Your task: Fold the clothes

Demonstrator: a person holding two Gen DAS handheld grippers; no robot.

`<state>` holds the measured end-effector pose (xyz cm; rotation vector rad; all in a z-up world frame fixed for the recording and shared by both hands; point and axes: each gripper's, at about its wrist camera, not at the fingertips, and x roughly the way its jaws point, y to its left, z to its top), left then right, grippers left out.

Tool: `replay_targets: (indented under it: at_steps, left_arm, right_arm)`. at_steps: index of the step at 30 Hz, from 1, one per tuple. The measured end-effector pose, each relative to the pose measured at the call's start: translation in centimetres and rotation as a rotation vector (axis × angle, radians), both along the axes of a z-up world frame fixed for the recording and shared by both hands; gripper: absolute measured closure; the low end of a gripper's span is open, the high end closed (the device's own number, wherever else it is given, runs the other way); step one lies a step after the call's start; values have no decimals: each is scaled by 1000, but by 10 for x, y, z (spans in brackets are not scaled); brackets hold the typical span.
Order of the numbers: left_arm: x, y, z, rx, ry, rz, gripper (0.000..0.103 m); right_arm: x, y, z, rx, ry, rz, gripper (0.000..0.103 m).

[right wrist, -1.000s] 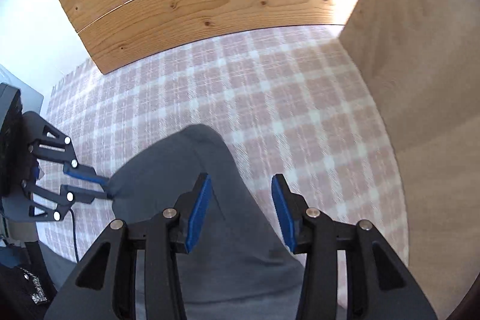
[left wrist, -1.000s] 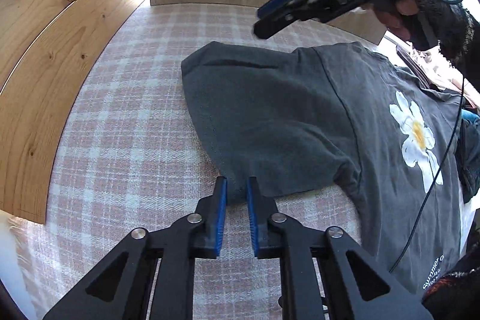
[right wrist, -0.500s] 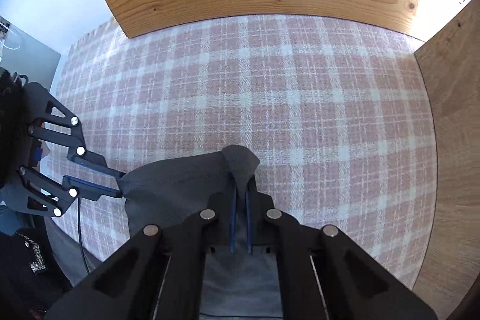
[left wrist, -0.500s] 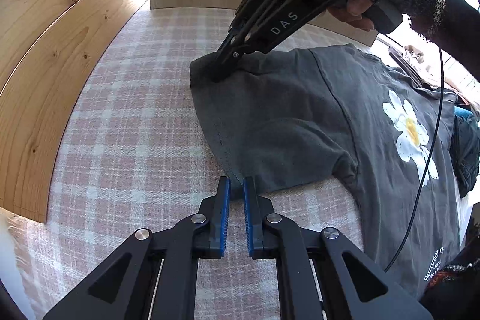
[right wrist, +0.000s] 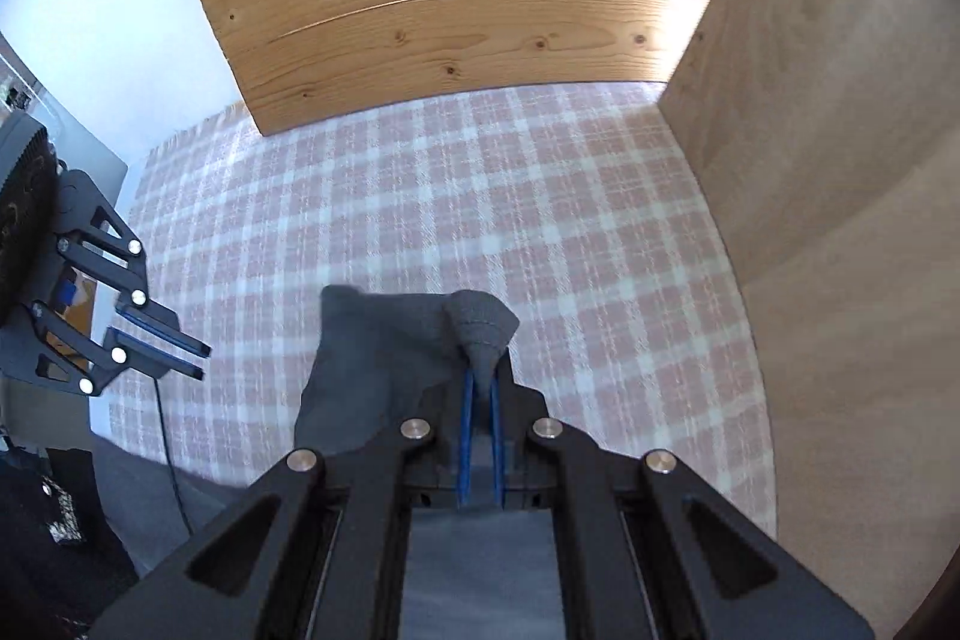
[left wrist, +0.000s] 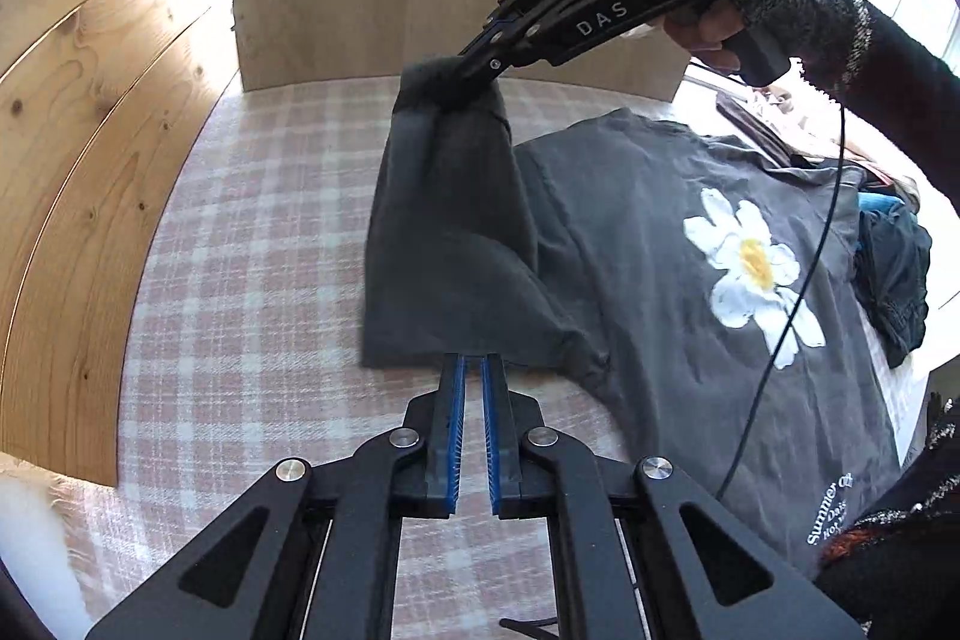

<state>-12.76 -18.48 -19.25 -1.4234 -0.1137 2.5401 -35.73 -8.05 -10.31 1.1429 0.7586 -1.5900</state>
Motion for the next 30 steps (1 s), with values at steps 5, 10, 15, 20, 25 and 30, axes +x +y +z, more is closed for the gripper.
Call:
replay_targets:
  at_steps: [5,10,15,20,25,30]
  left_arm:
    - [-10,37,5,-41,25,-94,92]
    - [-61,16,-35,-131,-59,-3,75]
    - [-106,5,-60,-144,-84,14,75]
    - [-123,14,-70,-153,-98,-23,75]
    - [-119,16,-71,-147,-104,-43,93]
    - [-86,0,-39,-110,-36,22,93]
  right_arm:
    - [-11,59,4,-2,0,-86,98]
    - [-8,60,-7,0,-13,-84,98]
    - [-7,51,-15,11,-7,-55,98]
    - [-15,53,-18,2,2,-69,98]
    - [-23,54,-23,-5,7,-79,98]
    - [-28,44,-24,-56,16,-91,98]
